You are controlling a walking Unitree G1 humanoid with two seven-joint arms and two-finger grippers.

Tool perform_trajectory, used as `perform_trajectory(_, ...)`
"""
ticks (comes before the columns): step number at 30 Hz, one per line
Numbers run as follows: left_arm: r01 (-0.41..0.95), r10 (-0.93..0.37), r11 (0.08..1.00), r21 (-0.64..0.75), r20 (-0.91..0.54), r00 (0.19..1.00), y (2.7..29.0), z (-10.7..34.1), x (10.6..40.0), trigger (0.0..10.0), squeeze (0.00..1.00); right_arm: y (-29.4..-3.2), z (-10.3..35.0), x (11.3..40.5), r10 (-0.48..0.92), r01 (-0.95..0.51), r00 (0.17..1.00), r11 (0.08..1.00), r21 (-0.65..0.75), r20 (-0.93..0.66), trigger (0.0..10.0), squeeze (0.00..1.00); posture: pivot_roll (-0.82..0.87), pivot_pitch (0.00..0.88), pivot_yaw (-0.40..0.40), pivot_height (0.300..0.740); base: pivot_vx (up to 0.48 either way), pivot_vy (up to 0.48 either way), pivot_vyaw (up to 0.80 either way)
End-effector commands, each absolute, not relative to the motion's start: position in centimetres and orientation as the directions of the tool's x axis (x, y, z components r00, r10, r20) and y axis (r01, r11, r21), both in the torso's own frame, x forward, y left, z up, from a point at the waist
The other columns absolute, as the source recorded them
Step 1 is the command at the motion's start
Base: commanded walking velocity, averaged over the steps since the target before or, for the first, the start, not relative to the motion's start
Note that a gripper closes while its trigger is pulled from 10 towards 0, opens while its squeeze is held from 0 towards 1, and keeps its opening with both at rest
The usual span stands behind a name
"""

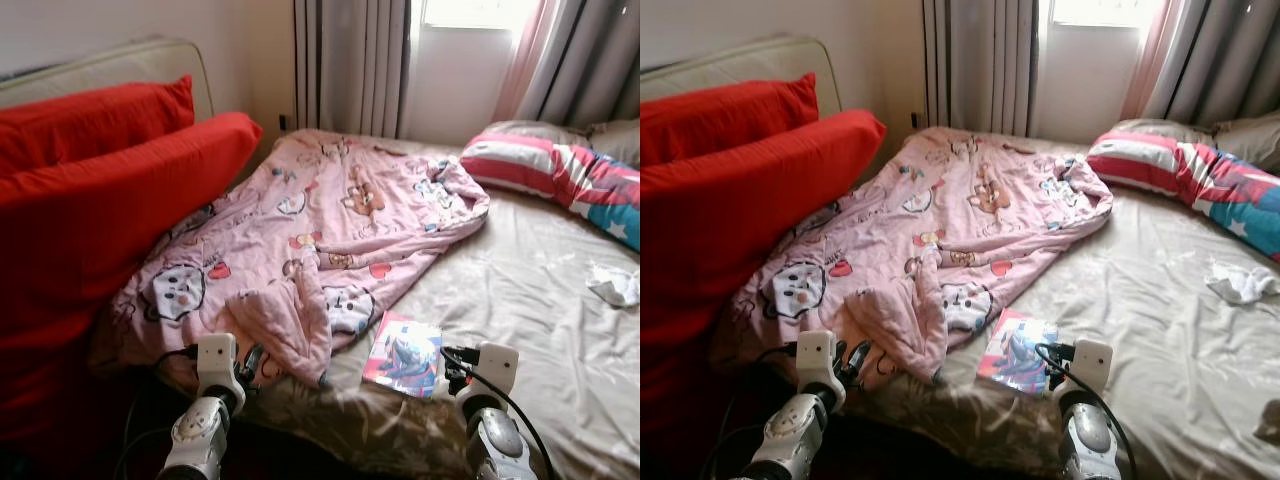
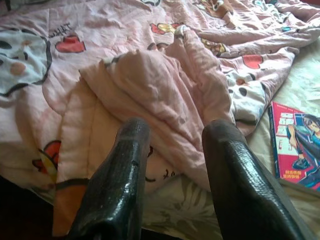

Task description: Clean up the room

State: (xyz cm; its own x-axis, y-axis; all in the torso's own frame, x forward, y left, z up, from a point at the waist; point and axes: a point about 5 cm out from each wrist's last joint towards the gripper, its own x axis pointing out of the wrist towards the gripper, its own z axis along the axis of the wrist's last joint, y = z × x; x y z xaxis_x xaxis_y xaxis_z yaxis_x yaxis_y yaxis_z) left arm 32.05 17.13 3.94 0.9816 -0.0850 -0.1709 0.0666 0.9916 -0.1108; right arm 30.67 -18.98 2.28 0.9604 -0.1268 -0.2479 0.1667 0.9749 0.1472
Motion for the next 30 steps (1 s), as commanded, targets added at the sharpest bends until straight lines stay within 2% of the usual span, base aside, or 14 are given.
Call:
perform_trajectory(1, 0.065, -0.085, 0.992, -0.108, -0.194, 0.977, 17.1, 3.6, 31.9, 10.0, 0.0, -19.2, 1.9, 30.5, -0.129, 0.175, 0.954, 0.973, 0.15, -0.272, 10.0, 0.0, -0.06, 0.015, 0.005, 0.585, 0.0, 0.0, 0.0)
perform_trajectory(26, 0.053, -0.078, 0.993, -0.108, -0.241, 0.967, 18.0, 3.0, 31.6, 10.0, 0.0, -20.0, 0.5, 29.4, -0.118, 0.186, 0.925, 0.97, 0.159, -0.362, 10.0, 0.0, -0.06, 0.008, 0.009, 0.585, 0.0, 0.0, 0.0)
perform_trajectory(30, 0.053, -0.078, 0.993, -0.108, -0.247, 0.966, 18.0, 3.0, 31.6, 10.0, 0.0, -20.1, 0.3, 29.2, -0.119, 0.191, 0.916, 0.969, 0.157, -0.383, 10.0, 0.0, -0.06, 0.006, 0.009, 0.585, 0.262, 0.0, 0.0)
